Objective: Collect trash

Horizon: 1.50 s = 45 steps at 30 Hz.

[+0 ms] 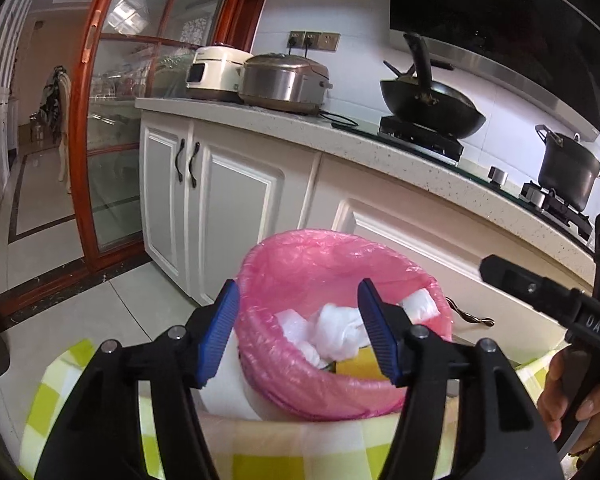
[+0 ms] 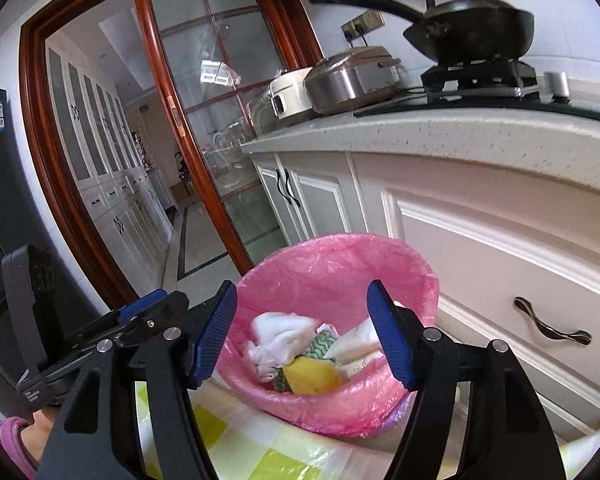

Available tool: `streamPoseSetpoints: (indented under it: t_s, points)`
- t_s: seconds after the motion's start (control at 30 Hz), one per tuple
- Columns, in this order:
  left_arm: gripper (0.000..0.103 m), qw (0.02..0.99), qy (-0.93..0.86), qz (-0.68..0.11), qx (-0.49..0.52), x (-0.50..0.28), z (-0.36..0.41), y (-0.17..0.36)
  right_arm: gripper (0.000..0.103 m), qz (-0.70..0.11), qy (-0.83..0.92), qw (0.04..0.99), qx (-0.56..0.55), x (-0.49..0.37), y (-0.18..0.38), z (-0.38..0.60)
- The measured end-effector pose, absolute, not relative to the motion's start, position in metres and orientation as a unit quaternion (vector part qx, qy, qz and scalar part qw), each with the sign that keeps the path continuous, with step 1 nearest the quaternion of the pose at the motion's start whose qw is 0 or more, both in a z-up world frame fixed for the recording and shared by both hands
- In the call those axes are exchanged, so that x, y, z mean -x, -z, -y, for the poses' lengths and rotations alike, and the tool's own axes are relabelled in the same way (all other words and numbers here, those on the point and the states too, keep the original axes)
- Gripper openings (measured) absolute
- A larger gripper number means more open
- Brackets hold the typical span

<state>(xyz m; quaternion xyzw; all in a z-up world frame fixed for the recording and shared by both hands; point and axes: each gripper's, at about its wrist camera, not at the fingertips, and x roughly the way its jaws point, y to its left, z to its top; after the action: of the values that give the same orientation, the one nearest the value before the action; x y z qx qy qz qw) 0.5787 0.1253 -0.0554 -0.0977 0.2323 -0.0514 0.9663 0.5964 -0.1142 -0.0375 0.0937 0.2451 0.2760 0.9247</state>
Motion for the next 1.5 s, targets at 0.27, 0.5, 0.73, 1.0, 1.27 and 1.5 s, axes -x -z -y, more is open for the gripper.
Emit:
streamPoseSetpoints:
  t_s: [0.27, 0.5, 0.73, 1.0, 1.27, 1.5]
  points:
    - [0.066, 0.974, 0.055, -0.198, 0.094, -0.522, -0.119, 0.007, 0.065, -0.213, -0.274, 0.933, -0.097, -0.537, -0.010, 0.134]
    - [0.073, 0.979, 0.061, -0.174, 0.090, -0.459, -0.106, -0.036, 0.065, -0.181, -0.271, 0.943, -0.066, -0.469, -0.053, 0.140]
    - [0.095, 0.985, 0.047, -0.145, 0.078, -0.386, -0.092, -0.071, 0.067, -0.148, -0.255, 0.955, -0.022, -0.396, -0.081, 0.138]
    - [0.098, 0.987, 0.000, -0.160, 0.026, -0.320, -0.082, -0.092, 0.085, -0.193, -0.208, 0.959, -0.019, -0.350, -0.090, 0.156]
    - [0.098, 0.982, 0.006, -0.189, 0.019, -0.269, -0.058, -0.108, 0.085, -0.242, -0.195, 0.950, -0.031, -0.309, -0.085, 0.169]
    - [0.098, 0.980, 0.003, -0.198, 0.013, -0.242, -0.041, -0.107, 0.085, -0.269, -0.184, 0.945, -0.009, -0.275, -0.068, 0.176]
